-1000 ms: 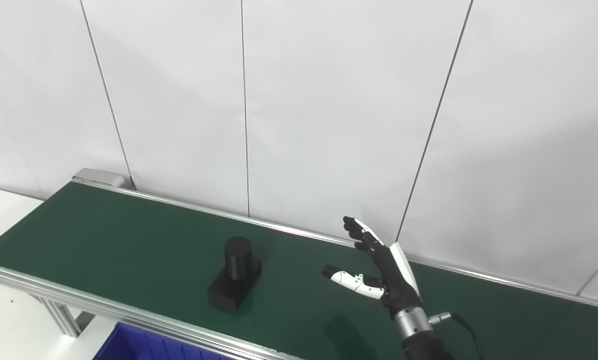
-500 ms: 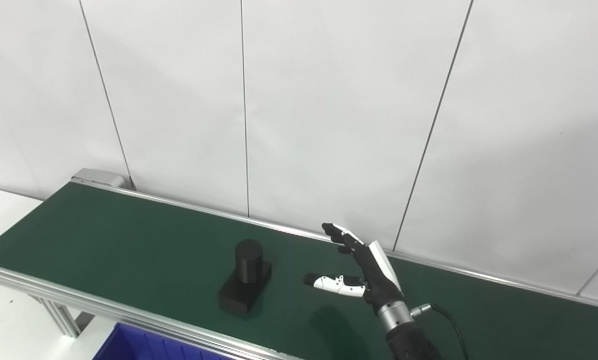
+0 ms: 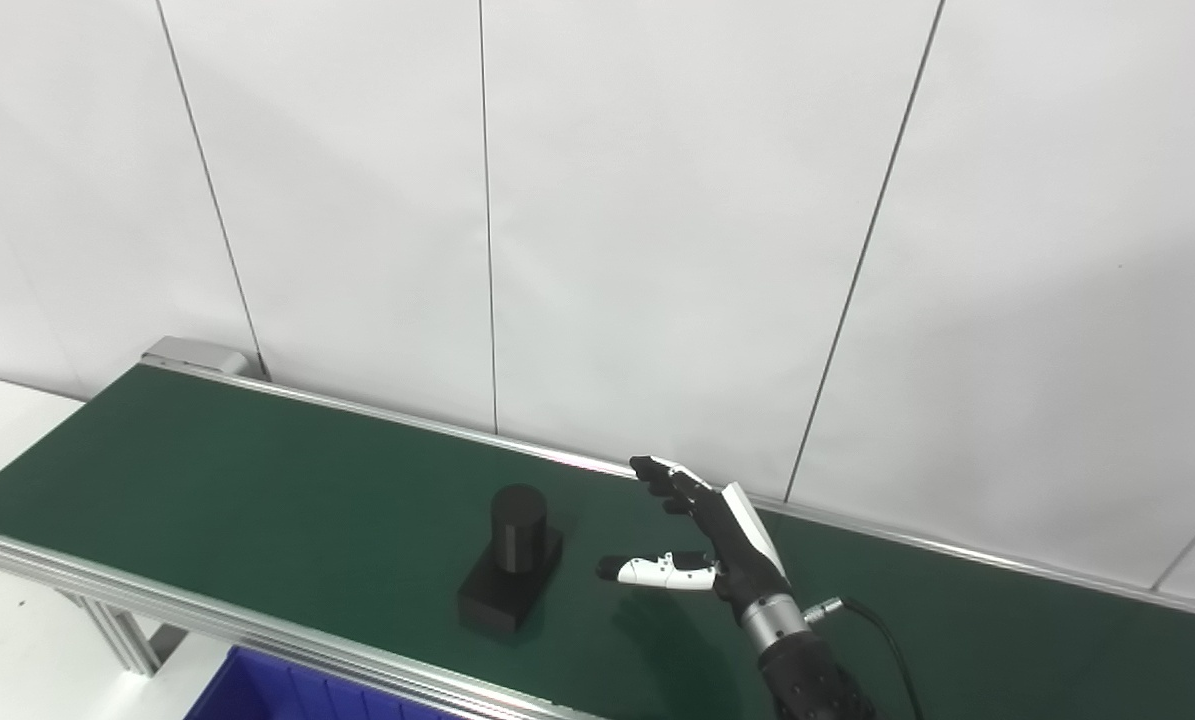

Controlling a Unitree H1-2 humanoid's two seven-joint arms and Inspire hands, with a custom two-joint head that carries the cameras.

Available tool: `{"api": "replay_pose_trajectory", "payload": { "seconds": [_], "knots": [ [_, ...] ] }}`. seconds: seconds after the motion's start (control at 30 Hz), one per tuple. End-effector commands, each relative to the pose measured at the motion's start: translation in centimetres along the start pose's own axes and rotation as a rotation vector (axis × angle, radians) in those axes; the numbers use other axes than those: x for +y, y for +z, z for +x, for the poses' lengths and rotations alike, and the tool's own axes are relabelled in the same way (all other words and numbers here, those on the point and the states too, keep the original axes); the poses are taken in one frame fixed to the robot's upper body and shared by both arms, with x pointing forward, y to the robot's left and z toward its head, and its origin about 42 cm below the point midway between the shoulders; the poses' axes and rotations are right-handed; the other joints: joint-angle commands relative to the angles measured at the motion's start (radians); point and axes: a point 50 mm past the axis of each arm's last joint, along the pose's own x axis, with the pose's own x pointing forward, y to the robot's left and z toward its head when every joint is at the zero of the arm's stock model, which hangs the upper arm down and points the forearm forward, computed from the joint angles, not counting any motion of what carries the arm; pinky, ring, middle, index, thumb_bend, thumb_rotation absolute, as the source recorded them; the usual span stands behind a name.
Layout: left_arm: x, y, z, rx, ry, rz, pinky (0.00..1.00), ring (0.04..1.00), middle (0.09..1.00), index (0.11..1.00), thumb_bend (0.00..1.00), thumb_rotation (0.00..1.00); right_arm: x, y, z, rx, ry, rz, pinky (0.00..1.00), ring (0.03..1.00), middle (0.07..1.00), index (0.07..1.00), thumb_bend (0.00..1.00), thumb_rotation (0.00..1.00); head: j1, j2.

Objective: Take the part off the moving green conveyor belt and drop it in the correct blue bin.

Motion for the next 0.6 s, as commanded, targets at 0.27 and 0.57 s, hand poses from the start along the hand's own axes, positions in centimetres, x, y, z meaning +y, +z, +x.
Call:
{"api": "replay_pose_trajectory", "payload": {
  "seconds": [0.27, 0.57],
  "knots": [
    [-1.2, 1.3, 0.3, -0.080, -0.006, -0.039, 0.67, 0.687, 0.664, 0.355, 0.77, 0.46, 0.1, 2.9, 2.7, -0.134, -0.024, 0.019, 0.81, 0.821, 0.820, 0.812, 0.94, 0.25, 0.011, 0.007],
    [-1.9, 1.5, 0.2, -0.085, -0.011, -0.055, 0.64, 0.641, 0.604, 0.299, 0.77, 0.47, 0.7, 2.9, 2.9, -0.110, -0.008, 0.020, 0.81, 0.813, 0.810, 0.811, 0.95, 0.24, 0.022, 0.016]
  ]
}}
